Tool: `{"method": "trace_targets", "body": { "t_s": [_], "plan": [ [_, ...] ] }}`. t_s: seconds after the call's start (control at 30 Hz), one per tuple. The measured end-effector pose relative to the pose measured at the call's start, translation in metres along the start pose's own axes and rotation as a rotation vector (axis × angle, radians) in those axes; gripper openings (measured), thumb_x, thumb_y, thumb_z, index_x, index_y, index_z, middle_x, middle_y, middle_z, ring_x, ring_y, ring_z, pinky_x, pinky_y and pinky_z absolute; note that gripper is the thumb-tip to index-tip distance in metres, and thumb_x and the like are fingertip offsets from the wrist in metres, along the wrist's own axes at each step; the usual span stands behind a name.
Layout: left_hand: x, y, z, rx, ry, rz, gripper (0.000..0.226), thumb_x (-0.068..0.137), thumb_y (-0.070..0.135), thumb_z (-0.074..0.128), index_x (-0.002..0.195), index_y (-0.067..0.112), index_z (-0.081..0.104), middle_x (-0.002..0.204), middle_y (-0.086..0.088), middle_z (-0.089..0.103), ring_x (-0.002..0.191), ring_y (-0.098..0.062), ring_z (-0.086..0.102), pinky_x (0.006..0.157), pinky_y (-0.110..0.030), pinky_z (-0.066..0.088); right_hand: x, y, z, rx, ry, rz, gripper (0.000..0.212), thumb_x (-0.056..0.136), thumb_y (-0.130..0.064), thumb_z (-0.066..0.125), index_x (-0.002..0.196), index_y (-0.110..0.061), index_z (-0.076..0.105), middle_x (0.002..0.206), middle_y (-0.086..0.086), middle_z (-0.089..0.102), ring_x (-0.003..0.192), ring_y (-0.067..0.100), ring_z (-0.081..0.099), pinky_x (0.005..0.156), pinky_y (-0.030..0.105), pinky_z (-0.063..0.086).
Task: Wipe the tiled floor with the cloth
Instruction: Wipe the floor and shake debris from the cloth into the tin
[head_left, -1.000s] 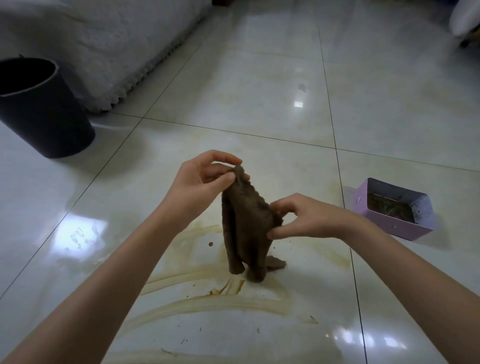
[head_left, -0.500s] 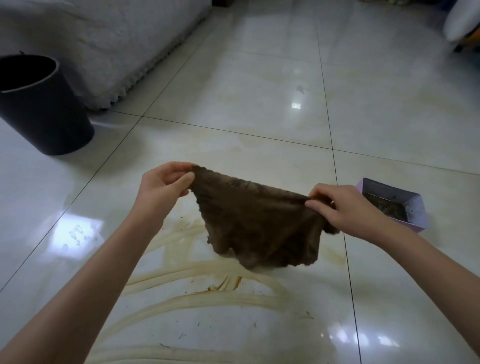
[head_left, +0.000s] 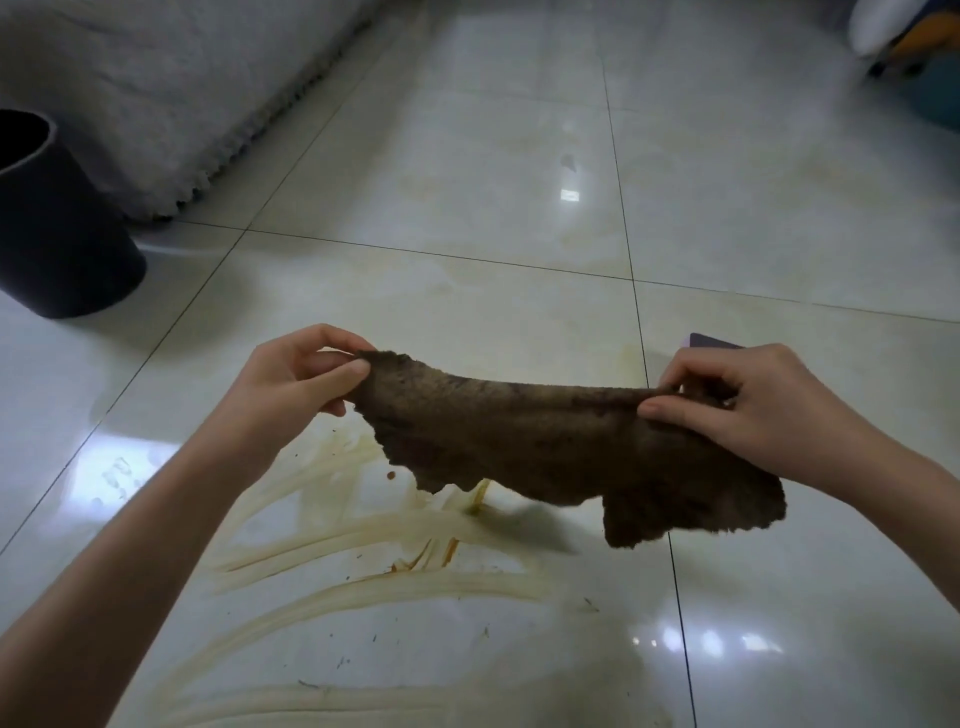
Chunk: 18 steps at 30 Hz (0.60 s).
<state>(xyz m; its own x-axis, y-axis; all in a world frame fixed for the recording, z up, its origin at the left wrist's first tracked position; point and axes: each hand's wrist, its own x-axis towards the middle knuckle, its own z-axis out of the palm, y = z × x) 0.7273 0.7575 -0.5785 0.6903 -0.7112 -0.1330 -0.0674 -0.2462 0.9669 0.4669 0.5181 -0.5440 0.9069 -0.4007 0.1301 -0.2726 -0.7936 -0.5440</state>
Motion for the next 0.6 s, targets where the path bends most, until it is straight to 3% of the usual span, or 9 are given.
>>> {"method": "trace_targets", "body": {
  "t_s": [0.1,0.2,0.3,0.37,0.5,0.6],
  "plan": [
    [0.014,-0.006,0.014,0.03,-0.002,-0.032,0.014,0.092,0.004,0.058,0.089,0.015,0.065,0.071,0.003,0.072,0.063,-0.006,0.063,0.059,-0.016,0.052,0.006,0.021,0.006,0.055,-0.081,0.109,0.037,0.063,-0.066,0.061,0.071,-0.03,0.067,0.065,-0.005,0.063,0.067,0.01,0.057,0.061,0.02,0.043],
    [0.033,-0.021,0.036,0.056,0.008,-0.101,0.015,0.093,0.003,0.057,0.088,0.015,0.064,0.073,0.003,0.072,0.066,-0.007,0.066,0.062,-0.017,0.055,0.017,0.053,0.02,0.073,-0.233,0.236,0.039,0.058,-0.062,0.072,0.069,-0.025,0.067,0.063,-0.006,0.058,0.06,0.005,0.051,0.057,0.016,0.039],
    [0.05,-0.04,0.058,0.078,0.028,-0.181,0.016,0.094,0.003,0.057,0.085,0.015,0.063,0.077,0.0,0.07,0.073,-0.011,0.065,0.068,-0.019,0.054,0.025,0.083,0.041,-0.068,-0.409,0.269,0.026,0.071,-0.043,0.081,0.074,-0.022,0.065,0.066,-0.009,0.056,0.062,0.003,0.05,0.055,0.013,0.038],
    [0.058,-0.051,0.07,0.114,0.029,-0.228,0.016,0.094,0.004,0.057,0.084,0.015,0.062,0.08,-0.001,0.069,0.078,-0.014,0.065,0.071,-0.021,0.052,0.026,0.101,0.057,-0.149,-0.442,0.267,0.016,0.082,-0.029,0.075,0.08,-0.02,0.063,0.074,-0.01,0.056,0.068,0.004,0.051,0.055,0.01,0.038],
    [0.073,-0.064,0.084,0.148,0.03,-0.268,0.017,0.094,0.003,0.056,0.084,0.016,0.061,0.082,-0.003,0.068,0.085,-0.02,0.064,0.079,-0.026,0.05,0.03,0.128,0.084,-0.261,-0.303,0.275,0.008,0.092,-0.021,0.064,0.091,-0.015,0.058,0.093,0.002,0.051,0.083,0.018,0.049,0.07,0.024,0.036],
    [0.078,-0.067,0.086,0.183,0.013,-0.254,0.015,0.095,0.006,0.056,0.088,0.017,0.062,0.086,-0.002,0.069,0.089,-0.018,0.063,0.087,-0.029,0.049,0.024,0.137,0.093,-0.221,-0.093,0.267,0.009,0.092,-0.02,0.063,0.096,-0.012,0.061,0.091,0.0,0.047,0.083,0.016,0.046,0.073,0.027,0.037]
  ]
}}
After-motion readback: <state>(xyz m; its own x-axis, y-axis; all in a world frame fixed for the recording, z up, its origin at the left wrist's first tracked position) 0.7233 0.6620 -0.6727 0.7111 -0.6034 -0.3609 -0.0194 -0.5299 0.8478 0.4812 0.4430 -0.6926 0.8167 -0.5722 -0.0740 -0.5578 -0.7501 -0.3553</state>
